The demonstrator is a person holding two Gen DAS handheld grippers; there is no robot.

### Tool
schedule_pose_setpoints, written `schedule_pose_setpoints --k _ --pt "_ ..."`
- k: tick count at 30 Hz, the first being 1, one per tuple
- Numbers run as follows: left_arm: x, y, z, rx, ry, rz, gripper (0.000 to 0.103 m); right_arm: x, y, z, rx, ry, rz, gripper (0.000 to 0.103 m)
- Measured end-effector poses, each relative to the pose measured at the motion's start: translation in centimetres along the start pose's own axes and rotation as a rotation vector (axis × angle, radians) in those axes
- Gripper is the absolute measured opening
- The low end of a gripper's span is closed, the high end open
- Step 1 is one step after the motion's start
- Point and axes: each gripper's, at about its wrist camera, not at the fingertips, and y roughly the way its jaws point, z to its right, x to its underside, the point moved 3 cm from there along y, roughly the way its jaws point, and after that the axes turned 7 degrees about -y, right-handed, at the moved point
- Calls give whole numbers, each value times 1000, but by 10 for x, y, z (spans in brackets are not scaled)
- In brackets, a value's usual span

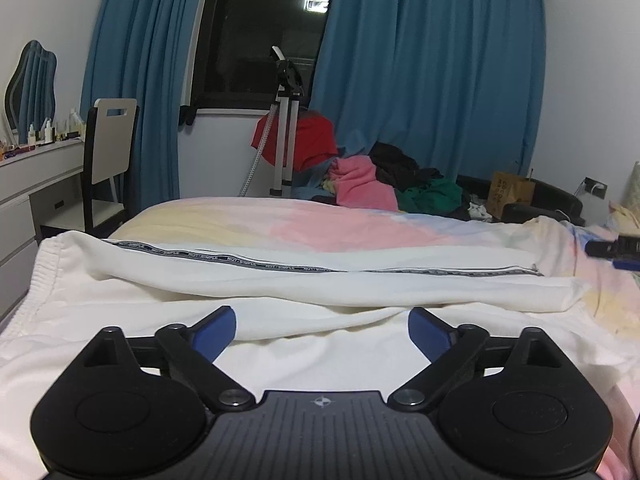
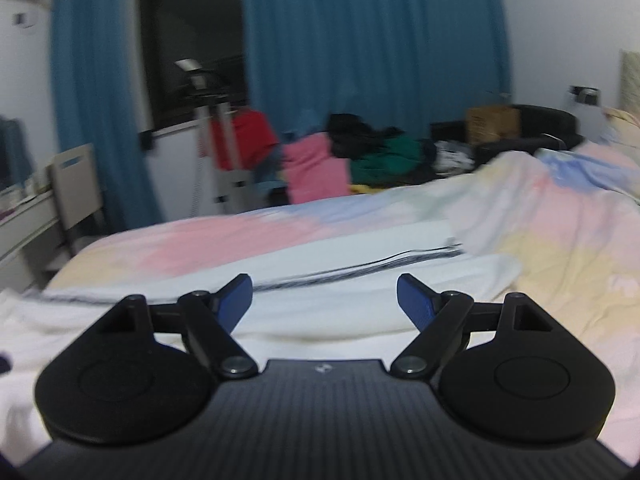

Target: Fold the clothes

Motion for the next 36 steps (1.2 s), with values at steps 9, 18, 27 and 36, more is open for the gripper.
schedule_pose_setpoints --k 9,18,27,36 --pt "0 -19 -12 13 -88 -60 103 14 -4 -2 37 -63 -30 81" --pt "-9 -30 -120 -198 -413 -178 101 34 12 37 112 109 -125 81" --pt "-39 -48 -230 -466 -530 -203 100 51 35 61 209 57 -190 81" --pt "-12 -94 -273 -468 -840 -107 99 71 37 107 317 141 -256 81"
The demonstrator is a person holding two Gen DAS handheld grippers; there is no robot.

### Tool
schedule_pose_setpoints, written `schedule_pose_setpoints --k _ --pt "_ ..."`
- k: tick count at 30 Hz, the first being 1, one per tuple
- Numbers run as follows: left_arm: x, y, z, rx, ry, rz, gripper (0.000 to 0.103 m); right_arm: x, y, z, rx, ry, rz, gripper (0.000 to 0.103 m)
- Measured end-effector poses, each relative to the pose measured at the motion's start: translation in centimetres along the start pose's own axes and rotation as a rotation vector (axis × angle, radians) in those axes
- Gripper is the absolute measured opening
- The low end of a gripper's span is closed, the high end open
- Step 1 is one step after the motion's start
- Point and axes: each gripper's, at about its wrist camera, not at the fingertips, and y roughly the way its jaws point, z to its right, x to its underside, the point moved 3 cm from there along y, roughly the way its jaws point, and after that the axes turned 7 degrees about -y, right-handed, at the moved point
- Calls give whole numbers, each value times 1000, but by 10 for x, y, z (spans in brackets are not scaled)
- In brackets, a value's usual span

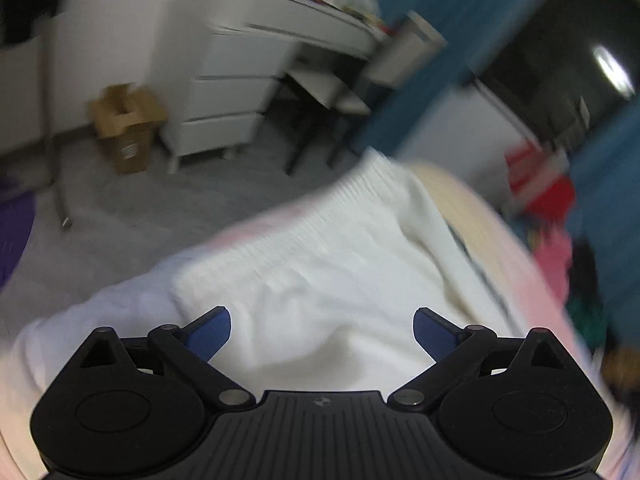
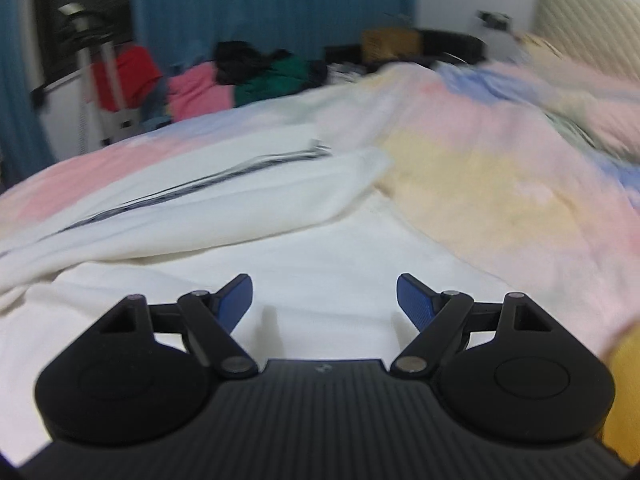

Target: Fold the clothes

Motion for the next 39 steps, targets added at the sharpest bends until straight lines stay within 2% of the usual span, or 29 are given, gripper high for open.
schedule_pose_setpoints --k 2,5,7,11,18,19,22,23,24,25,26,29,30,31,32,36,37,39 --pt "-9 -9 -18 -6 -95 33 99 3 -2 14 21 49 -10 81" --pt "-13 -12 -35 -22 -176 19 99 8 -2 39 30 164 -29 81" --pt "-16 -11 -46 -4 -251 -7 99 11 1 56 26 266 -55 81" --pt "-18 -12 -69 34 -379 -54 99 25 4 85 -47 537 -93 81" --pt "-4 13 -80 102 -465 -170 99 52 27 95 -199 830 -182 82" --pt "-2 17 -82 115 -487 -197 99 55 30 95 -212 858 -191 82" --pt "8 31 -89 189 -572 -293 98 47 40 85 -226 787 -170 82" --pt "11 34 -91 213 -594 -317 98 43 41 78 -234 736 -155 77" --pt "13 36 -92 226 -604 -329 97 39 41 73 -234 698 -141 78" --pt "15 37 -92 232 -604 -333 97 36 41 68 -243 676 -125 75" --pt "16 37 -92 237 -604 -334 97 33 39 67 -264 677 -96 66" --pt "16 39 -90 266 -595 -333 95 25 35 70 -317 711 -31 54" --pt "17 41 -89 267 -586 -336 92 26 37 72 -328 739 -29 51" --pt "17 42 -89 256 -576 -340 91 27 40 72 -309 734 -43 43" --pt "18 44 -88 245 -567 -344 86 28 44 72 -290 729 -56 34" --pt "17 50 -91 216 -554 -327 74 30 51 77 -215 699 -80 17" --pt "17 50 -91 209 -553 -319 71 31 50 79 -198 697 -73 9" --pt "16 49 -89 204 -535 -303 52 31 49 85 -164 694 -60 7"
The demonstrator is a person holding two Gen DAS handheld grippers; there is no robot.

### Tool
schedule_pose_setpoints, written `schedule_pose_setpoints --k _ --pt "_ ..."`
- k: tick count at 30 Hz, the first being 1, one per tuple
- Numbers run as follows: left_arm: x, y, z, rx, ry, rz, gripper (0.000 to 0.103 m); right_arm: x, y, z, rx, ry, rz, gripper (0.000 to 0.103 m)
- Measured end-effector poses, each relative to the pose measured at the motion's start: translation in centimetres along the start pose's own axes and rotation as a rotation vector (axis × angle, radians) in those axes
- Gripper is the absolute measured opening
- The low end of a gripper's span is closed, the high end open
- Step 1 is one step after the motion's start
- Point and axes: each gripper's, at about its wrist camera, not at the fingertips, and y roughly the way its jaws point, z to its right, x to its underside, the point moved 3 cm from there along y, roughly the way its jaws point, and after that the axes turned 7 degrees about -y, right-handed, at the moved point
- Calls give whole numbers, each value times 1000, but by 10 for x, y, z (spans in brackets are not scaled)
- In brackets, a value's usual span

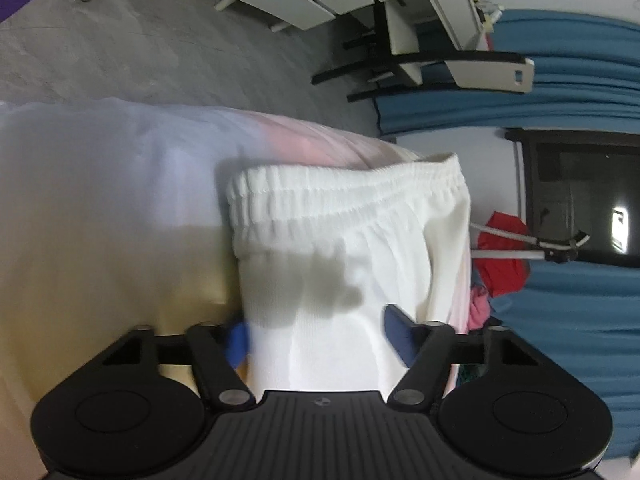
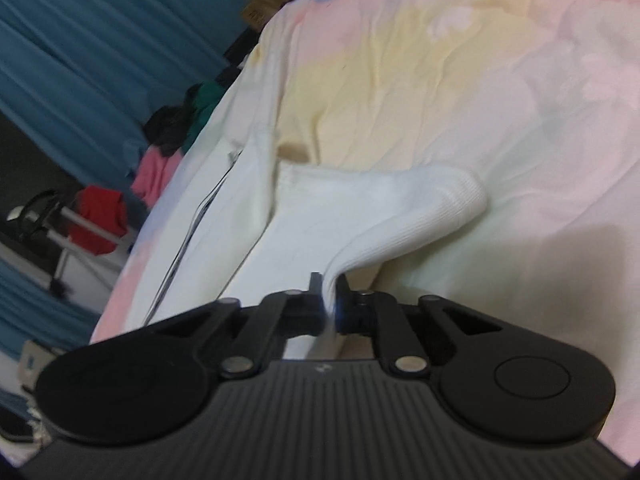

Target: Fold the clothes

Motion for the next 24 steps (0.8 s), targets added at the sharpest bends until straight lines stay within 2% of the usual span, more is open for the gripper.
schedule_pose_setpoints --k 1,3,5,6,12,17,20,24 --pt "0 0 1 -2 10 8 45 -1 -1 2 12 -1 12 6" --pt "1 -1 4 -5 29 23 17 -6 -13 7 8 40 62 6" --pt "2 -3 6 3 43 39 11 -9 -25 11 3 73 106 6" --pt "2 -7 7 33 37 47 8 -9 -31 12 0 86 125 6" --pt "10 -42 31 159 123 97 6 -17 -68 8 -3 70 225 6" --pt "14 -53 85 187 233 113 5 -43 -79 -11 -29 42 266 6" --pt "15 -41 137 189 301 129 5 -67 -64 -44 -33 -8 270 6" --pt "15 8 212 164 398 177 5 -104 -24 -94 -15 -53 278 6"
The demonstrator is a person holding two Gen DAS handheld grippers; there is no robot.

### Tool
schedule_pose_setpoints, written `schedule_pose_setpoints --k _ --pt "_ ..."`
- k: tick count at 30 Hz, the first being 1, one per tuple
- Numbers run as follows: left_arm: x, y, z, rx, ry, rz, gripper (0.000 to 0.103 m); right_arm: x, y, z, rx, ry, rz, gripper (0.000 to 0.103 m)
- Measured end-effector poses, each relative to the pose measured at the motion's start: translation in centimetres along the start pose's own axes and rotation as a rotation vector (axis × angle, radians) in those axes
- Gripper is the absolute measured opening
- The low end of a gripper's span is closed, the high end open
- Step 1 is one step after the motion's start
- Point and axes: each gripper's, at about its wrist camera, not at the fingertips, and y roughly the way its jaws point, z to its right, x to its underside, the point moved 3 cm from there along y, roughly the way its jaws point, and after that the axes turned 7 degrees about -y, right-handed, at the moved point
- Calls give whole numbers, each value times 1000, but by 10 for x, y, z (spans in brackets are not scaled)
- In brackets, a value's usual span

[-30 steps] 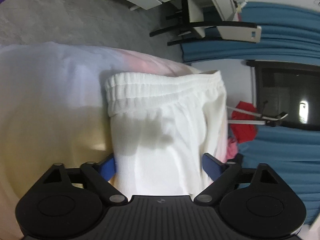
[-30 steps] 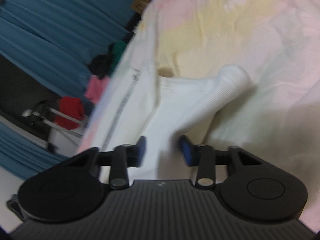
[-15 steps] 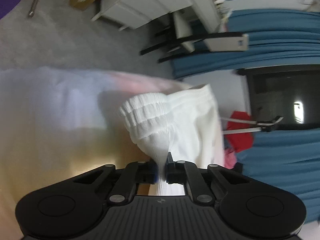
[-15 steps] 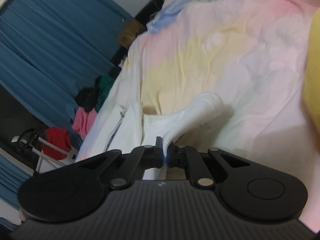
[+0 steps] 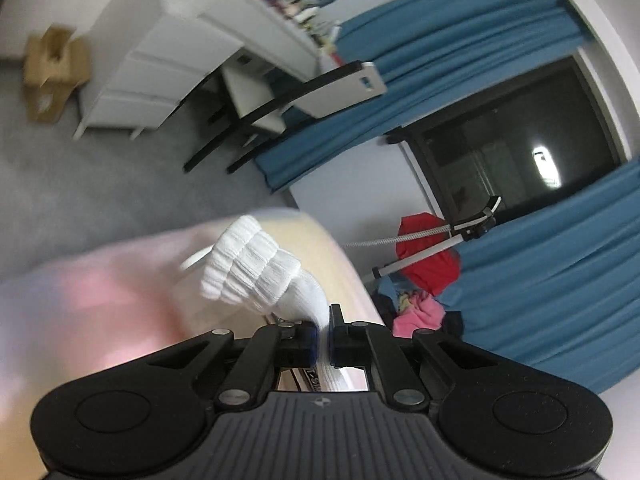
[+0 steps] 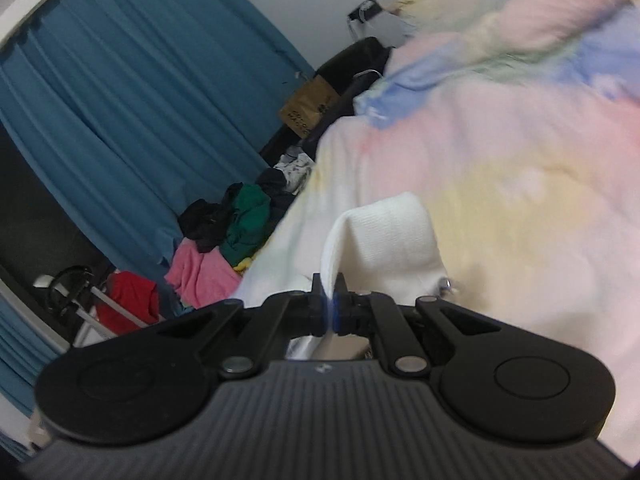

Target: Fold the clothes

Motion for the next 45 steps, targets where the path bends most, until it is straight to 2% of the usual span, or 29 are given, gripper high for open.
schedule_pose_setpoints --k 5,8,12,17,20,22,24,25,26,27,28,29,31,32,34,36,38,42,45 --pt "-14 125 60 -86 118 42 5 -13 97 -61 61 -104 13 6" --pt "-13 212 75 -155 180 58 5 -6 164 -89 122 -179 5 6" --pt "-8 316 69 -265 205 29 6 14 245 -106 195 -265 -31 6" --pt "7 386 54 -388 314 -14 7 47 304 -102 240 -370 -80 6" --pt "11 387 41 -397 326 -40 12 57 310 -96 230 -370 -80 9" --pt "12 374 39 -387 339 -52 16 54 298 -94 217 -360 -68 10" --pt "12 355 42 -391 390 -49 30 50 285 -93 204 -350 -55 10" --pt "15 344 45 -383 419 -41 35 49 278 -92 197 -343 -49 16" --pt "19 328 46 -371 431 -24 52 51 262 -88 182 -317 -37 29" --pt "23 312 47 -359 443 -7 67 53 245 -84 167 -291 -25 37" --pt "28 295 48 -347 455 10 71 56 229 -80 152 -264 -12 53" --pt "32 279 49 -335 467 27 73 58 213 -76 137 -238 0 64" --pt "41 245 44 -290 462 28 76 66 182 -68 96 -173 -1 66" --pt "46 226 37 -266 446 25 80 72 168 -63 65 -144 -24 66" --pt "53 195 18 -236 397 22 82 85 142 -53 0 -80 -73 66" --pt "55 189 1 -225 322 -9 83 99 118 -44 -69 -12 -124 67" --pt "57 184 -16 -214 248 -41 83 115 100 -34 -145 71 -198 73" --pt "62 173 -50 -192 98 -103 83 143 87 -22 -229 269 -397 73" --pt "65 165 -75 -175 -14 -150 82 162 89 -26 -309 363 -499 73"
